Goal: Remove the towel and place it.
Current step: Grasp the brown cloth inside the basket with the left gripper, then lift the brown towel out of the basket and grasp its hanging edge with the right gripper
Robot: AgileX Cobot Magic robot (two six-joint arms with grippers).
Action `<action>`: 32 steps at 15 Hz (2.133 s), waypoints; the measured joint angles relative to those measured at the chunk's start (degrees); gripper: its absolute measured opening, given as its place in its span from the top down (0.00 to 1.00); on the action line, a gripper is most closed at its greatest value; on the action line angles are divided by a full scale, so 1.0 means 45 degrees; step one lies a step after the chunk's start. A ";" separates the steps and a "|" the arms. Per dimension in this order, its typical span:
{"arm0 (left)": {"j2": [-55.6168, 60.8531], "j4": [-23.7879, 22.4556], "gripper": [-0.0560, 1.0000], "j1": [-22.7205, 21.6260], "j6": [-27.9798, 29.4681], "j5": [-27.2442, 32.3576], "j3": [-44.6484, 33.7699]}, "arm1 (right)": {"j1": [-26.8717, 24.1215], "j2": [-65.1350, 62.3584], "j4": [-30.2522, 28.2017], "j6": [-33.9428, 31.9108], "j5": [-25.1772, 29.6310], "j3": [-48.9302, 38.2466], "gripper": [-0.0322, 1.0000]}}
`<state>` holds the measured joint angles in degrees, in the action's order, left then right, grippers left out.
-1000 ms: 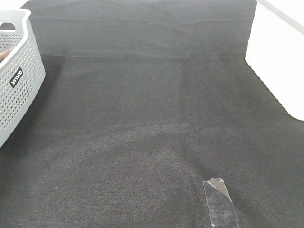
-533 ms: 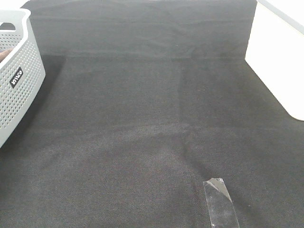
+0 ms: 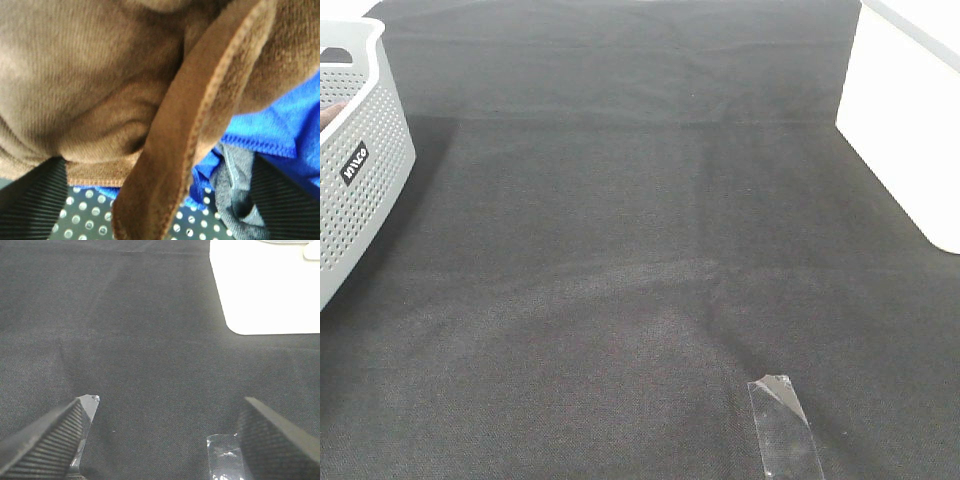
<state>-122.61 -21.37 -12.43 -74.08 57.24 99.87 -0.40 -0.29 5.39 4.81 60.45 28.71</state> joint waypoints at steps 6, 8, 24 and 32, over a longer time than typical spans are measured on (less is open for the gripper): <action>0.0000 0.0025 0.95 0.0000 0.0395 0.0280 0.0025 | 0.0000 0.0000 0.0000 0.0000 0.0000 0.0000 0.22; 0.0000 0.0204 0.95 0.0000 0.0777 0.0547 0.0025 | 0.0000 0.0000 0.0000 0.0000 0.0000 0.0000 0.22; 0.3934 0.2916 0.95 0.3591 0.6786 0.2368 0.4023 | 0.0000 0.0000 0.0000 0.0000 0.0000 0.0000 0.22; 0.7041 0.2928 0.95 0.7385 0.8925 0.1757 0.4036 | 0.0000 0.0395 0.0229 0.0471 -0.0038 0.0038 0.22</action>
<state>-90.93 -8.19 20.80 -33.92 65.15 118.03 -0.40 1.49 6.42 6.93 60.28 28.88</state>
